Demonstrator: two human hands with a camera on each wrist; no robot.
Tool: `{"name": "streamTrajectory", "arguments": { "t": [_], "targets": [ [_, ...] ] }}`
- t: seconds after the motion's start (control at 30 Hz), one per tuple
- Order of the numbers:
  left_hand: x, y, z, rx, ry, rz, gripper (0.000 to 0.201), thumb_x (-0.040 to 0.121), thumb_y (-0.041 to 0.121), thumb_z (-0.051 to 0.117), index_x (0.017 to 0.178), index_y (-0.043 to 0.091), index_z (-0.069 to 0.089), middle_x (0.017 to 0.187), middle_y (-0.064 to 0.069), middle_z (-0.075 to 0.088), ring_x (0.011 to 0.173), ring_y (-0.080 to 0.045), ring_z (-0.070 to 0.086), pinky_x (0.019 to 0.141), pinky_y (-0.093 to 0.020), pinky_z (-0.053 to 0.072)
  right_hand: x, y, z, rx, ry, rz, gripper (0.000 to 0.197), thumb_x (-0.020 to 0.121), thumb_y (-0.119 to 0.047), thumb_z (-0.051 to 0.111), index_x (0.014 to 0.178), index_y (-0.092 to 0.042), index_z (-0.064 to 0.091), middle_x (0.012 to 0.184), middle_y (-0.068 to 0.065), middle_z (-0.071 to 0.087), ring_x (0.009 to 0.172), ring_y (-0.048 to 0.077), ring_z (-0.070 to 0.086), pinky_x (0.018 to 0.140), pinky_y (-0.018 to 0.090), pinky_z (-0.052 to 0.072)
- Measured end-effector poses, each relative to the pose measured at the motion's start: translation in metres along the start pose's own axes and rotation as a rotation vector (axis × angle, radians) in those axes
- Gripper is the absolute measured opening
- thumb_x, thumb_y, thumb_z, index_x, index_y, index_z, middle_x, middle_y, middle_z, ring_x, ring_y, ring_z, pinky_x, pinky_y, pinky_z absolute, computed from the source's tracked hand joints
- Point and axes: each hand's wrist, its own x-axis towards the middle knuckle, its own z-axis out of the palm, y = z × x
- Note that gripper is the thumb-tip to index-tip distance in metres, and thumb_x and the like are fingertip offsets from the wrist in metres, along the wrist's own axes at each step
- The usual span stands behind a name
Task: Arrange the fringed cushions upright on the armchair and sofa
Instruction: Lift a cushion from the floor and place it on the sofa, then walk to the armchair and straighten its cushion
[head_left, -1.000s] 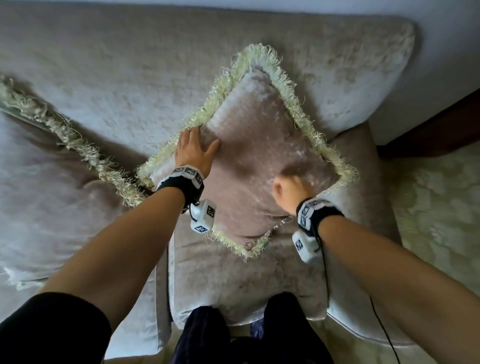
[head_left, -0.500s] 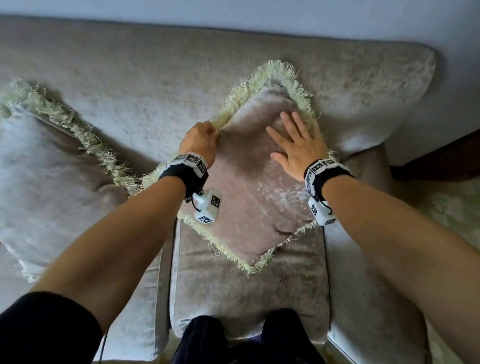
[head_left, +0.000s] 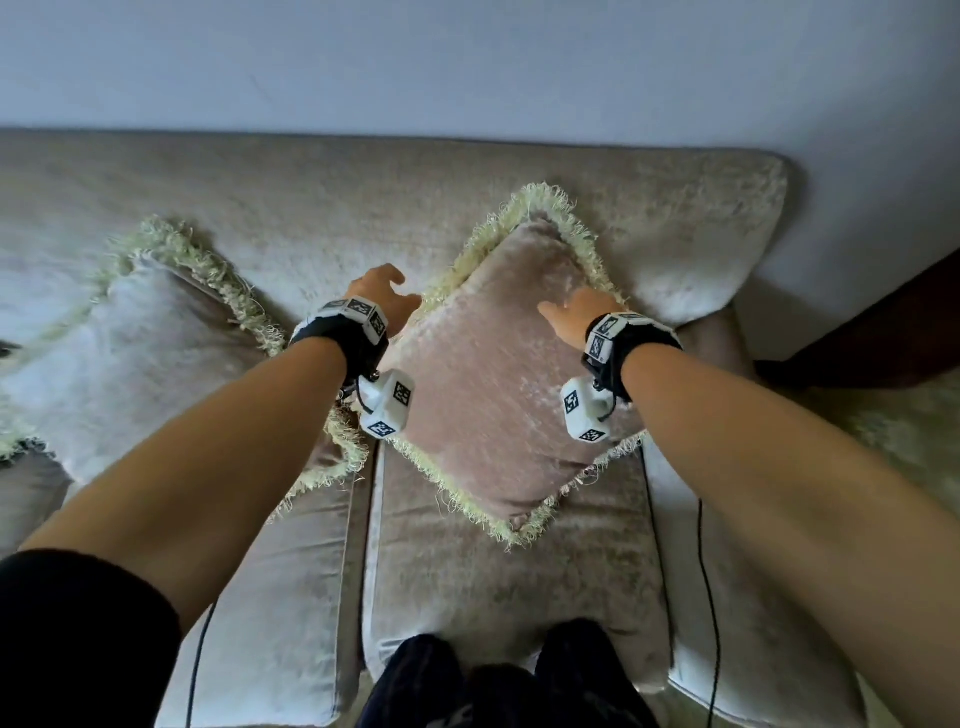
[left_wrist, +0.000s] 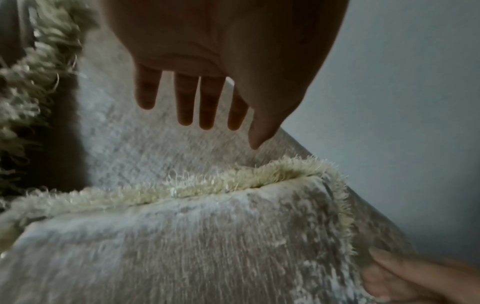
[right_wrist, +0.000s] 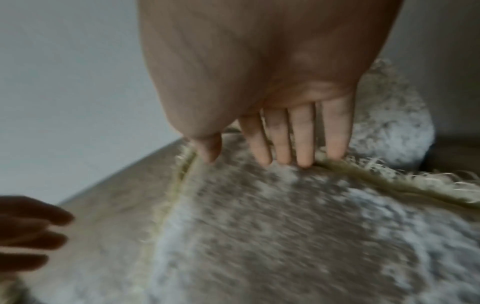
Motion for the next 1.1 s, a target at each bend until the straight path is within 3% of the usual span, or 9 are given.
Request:
{"name": "streamTrajectory", "arguments": {
  "t": [0.07,0.17,0.3,0.43,0.57,0.7,0.83,0.97,1.1],
  "targets": [
    [-0.018,0.008,-0.017,0.029,-0.037,0.032,0.049,0.09,0.04,0.063,0.134,0.024,0.051,0.135,-0.009,0.056,0.114,-0.03,0.059,0.094,-0.039,0.05,-0.017,-0.022,-0.006,0.137,-0.15,-0.062,0.055,0.075,-0.071,0.055,0.087,-0.018,0.061,0.085,-0.001,0.062,0.079,0.023,0.064,0.068,0.03,0.049],
    [-0.045,0.025,-0.044,0.052,-0.064,0.086,0.049,0.089,0.041,0.065,0.133,0.025,0.052,0.136,-0.008,0.056,0.116,-0.029,0.058,0.096,-0.04,0.048,-0.047,-0.052,-0.02,0.293,-0.314,-0.095,0.067,0.079,-0.065,0.062,0.123,-0.015,0.059,0.118,0.005,0.064,0.106,0.027,0.065,0.092,0.042,0.053],
    [-0.098,0.041,-0.092,0.039,0.032,0.087,0.053,0.088,0.044,0.064,0.136,0.025,0.051,0.139,-0.006,0.054,0.121,-0.028,0.055,0.098,-0.037,0.044,-0.1,-0.093,-0.059,0.194,-0.242,-0.335,0.062,0.088,-0.055,0.058,0.127,-0.006,0.058,0.126,0.013,0.061,0.11,0.031,0.062,0.092,0.04,0.049],
    [-0.152,0.033,-0.132,0.013,0.157,0.009,0.065,0.086,0.056,0.06,0.142,0.027,0.043,0.146,-0.008,0.047,0.127,-0.03,0.05,0.102,-0.041,0.041,-0.148,-0.125,-0.087,0.164,-0.215,-0.527,0.078,0.079,-0.067,0.059,0.144,-0.026,0.043,0.15,0.002,0.043,0.127,0.026,0.051,0.107,0.045,0.041],
    [-0.207,0.009,-0.174,-0.054,0.234,-0.091,0.077,0.081,0.075,0.044,0.14,0.024,0.044,0.143,-0.011,0.049,0.124,-0.033,0.051,0.102,-0.046,0.042,-0.197,-0.167,-0.097,0.219,-0.297,-0.661,0.088,0.068,-0.08,0.051,0.145,-0.038,0.037,0.15,0.0,0.042,0.123,0.025,0.054,0.102,0.047,0.046],
    [-0.267,-0.03,-0.213,0.009,0.369,-0.188,0.07,0.087,0.07,0.043,0.141,0.025,0.044,0.143,-0.014,0.046,0.123,-0.035,0.05,0.102,-0.048,0.042,-0.246,-0.214,-0.088,0.122,-0.358,-0.818,0.086,0.069,-0.082,0.049,0.143,-0.036,0.043,0.148,0.001,0.045,0.128,0.026,0.049,0.104,0.048,0.042],
    [-0.321,-0.089,-0.243,0.044,0.469,-0.324,0.071,0.083,0.065,0.054,0.141,0.026,0.042,0.143,-0.013,0.047,0.126,-0.036,0.048,0.104,-0.05,0.04,-0.293,-0.261,-0.065,0.035,-0.389,-0.947,0.066,0.082,-0.069,0.053,0.136,-0.031,0.054,0.144,0.0,0.051,0.125,0.021,0.05,0.092,0.031,0.043],
    [-0.398,-0.169,-0.268,0.031,0.516,-0.489,0.067,0.088,0.05,0.062,0.145,0.023,0.039,0.149,-0.012,0.04,0.132,-0.033,0.042,0.107,-0.043,0.038,-0.361,-0.316,-0.021,-0.133,-0.39,-1.092,0.075,0.083,-0.071,0.05,0.144,-0.027,0.045,0.154,0.0,0.038,0.14,0.023,0.037,0.111,0.037,0.029],
    [-0.466,-0.262,-0.302,0.018,0.505,-0.572,0.092,0.072,0.088,0.035,0.139,0.025,0.045,0.147,-0.003,0.046,0.129,-0.025,0.047,0.108,-0.04,0.037,-0.445,-0.377,0.022,-0.257,-0.416,-1.252,0.064,0.094,-0.061,0.043,0.147,-0.026,0.039,0.158,0.005,0.03,0.141,0.026,0.034,0.107,0.034,0.028]
  ]
}}
